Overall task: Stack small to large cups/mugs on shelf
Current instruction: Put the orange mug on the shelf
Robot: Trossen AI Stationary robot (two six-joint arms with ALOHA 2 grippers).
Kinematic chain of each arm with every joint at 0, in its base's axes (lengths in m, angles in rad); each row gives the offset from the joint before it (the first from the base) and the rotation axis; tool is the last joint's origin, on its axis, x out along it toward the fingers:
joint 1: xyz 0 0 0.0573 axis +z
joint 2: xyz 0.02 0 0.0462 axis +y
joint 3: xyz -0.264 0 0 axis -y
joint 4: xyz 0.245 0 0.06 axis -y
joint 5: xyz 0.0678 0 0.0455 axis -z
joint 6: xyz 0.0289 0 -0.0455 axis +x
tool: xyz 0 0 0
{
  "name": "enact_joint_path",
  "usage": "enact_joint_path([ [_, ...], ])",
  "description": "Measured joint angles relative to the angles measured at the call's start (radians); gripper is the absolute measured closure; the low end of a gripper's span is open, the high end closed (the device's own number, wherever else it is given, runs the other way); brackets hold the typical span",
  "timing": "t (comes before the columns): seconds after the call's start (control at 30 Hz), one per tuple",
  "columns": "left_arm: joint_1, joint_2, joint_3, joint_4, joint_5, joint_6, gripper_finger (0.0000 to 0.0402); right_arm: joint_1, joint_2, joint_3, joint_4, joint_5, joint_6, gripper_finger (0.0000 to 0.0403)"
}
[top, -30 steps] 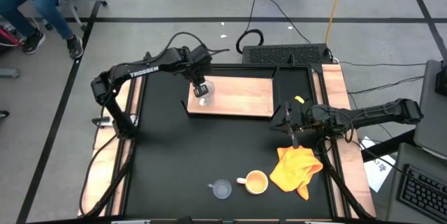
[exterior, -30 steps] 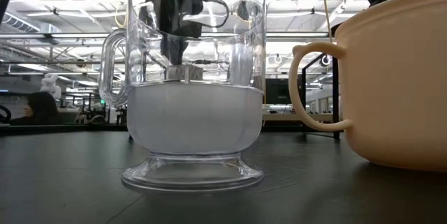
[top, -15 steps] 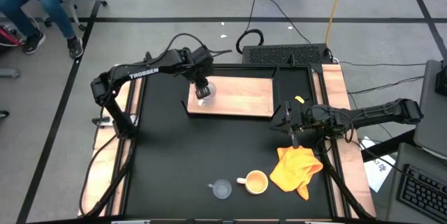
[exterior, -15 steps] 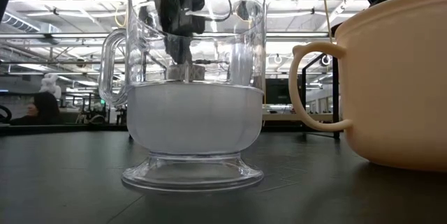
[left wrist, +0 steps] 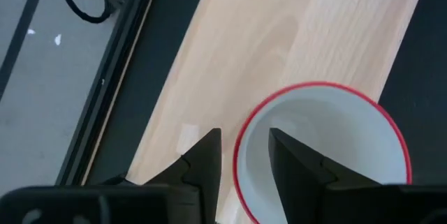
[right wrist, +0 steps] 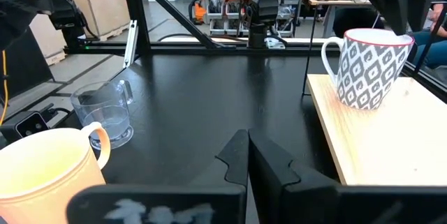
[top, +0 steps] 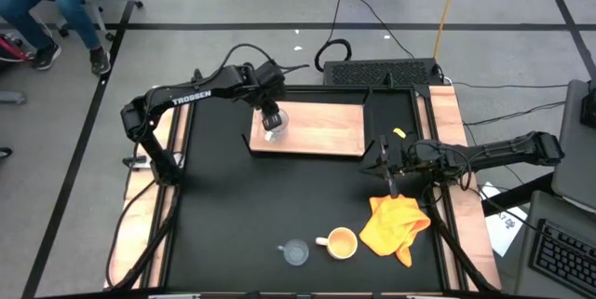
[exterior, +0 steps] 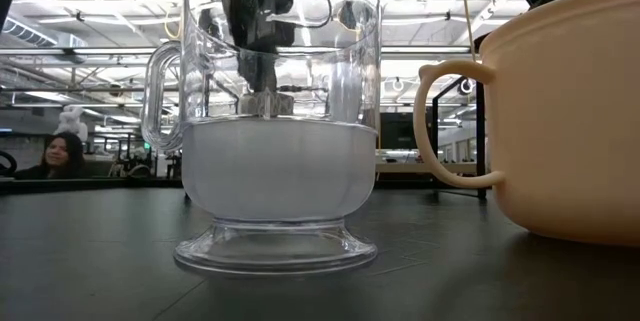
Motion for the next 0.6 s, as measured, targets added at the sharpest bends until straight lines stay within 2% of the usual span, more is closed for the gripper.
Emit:
enact_joint_path([
  [0.33, -0.005, -0.001, 0.039, 0.003, -0.062, 0.060, 0.0279, 0.000, 0.000, 0.000, 0.000, 0.000, 0.000, 0.0403],
  [0.47, -0.014, -0.037, 0.091, -0.027, -0.125, 0.078, 0.0279, 0.000, 0.000, 0.000, 0.000, 0.000, 0.000, 0.0403],
  [0.6, -0.017, -0.126, 0.104, -0.047, -0.129, 0.071, 0.0282, 0.000, 0.000, 0.000, -0.002, 0.000, 0.000, 0.0403],
])
